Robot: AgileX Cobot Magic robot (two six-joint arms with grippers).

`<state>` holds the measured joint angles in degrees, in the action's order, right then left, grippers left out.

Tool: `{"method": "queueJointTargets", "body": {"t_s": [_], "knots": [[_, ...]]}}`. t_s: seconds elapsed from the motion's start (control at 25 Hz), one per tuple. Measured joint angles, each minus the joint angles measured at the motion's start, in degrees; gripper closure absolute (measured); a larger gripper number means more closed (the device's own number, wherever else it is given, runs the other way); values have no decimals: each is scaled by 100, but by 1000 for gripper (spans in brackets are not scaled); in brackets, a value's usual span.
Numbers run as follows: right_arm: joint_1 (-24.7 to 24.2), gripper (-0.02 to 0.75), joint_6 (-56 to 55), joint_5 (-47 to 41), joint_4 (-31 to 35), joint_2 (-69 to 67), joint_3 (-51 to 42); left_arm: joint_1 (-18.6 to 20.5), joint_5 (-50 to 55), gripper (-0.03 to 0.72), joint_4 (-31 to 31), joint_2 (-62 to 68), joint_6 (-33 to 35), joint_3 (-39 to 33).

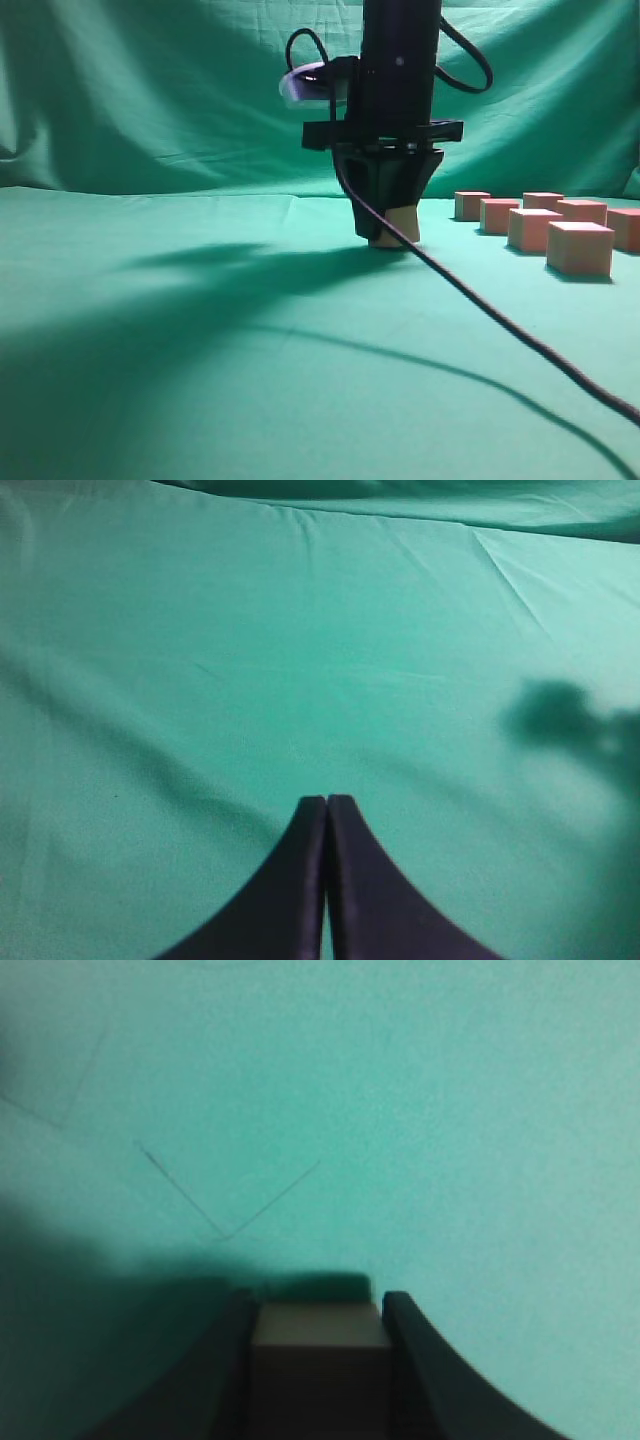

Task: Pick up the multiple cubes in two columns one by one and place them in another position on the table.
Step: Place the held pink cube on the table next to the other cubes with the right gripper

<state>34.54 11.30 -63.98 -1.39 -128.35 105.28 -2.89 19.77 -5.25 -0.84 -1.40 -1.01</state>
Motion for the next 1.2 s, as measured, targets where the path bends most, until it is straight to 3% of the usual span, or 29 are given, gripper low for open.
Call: {"method": "queueJointTargets", "body": {"t_s": [0.36, 0.52, 0.64, 0.92, 0.96, 1.2], "knots": [[0, 478, 0, -47, 0, -59, 57, 0, 0, 688, 0, 0, 0, 0], [0, 238, 0, -394, -12, -169, 415, 0, 0, 688, 0, 0, 0, 0], [0, 127, 0, -612, -50, -169, 1023, 0, 0, 688, 0, 0, 0, 0], [0, 140, -591, -709, -128, 532, 1553, 0, 0, 688, 0, 0, 0, 0], [0, 191, -682, -708, -142, 705, 1537, 0, 0, 688, 0, 0, 0, 0], [-154, 190, -1134, -708, -165, 2402, 389, 0, 0, 688, 0, 0, 0, 0]]}}
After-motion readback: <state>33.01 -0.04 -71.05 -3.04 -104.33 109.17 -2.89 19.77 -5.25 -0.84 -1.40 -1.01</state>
